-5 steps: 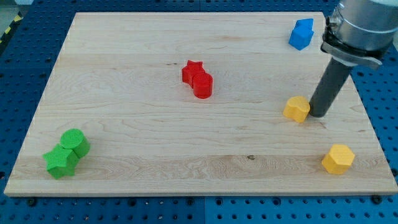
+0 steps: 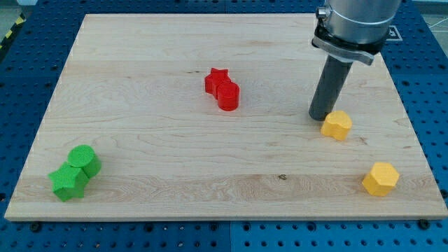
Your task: Move yellow heart to the yellow hexagon
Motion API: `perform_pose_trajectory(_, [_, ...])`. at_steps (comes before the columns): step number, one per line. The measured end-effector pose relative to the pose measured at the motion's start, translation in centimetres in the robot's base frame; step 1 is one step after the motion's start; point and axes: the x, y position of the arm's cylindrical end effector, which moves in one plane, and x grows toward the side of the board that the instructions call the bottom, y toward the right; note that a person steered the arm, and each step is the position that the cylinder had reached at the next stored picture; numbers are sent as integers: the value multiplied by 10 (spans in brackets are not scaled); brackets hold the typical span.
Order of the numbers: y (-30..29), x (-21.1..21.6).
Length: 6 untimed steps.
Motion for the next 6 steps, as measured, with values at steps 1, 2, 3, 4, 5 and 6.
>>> perform_pose_trajectory(1, [20, 8])
perform_pose_trajectory(2, [40, 22])
perform_pose_trajectory(3, [55, 38])
perform_pose_trajectory(4, [61, 48])
perform_pose_trajectory(5, [61, 39])
perform_pose_trajectory(6, [43, -22])
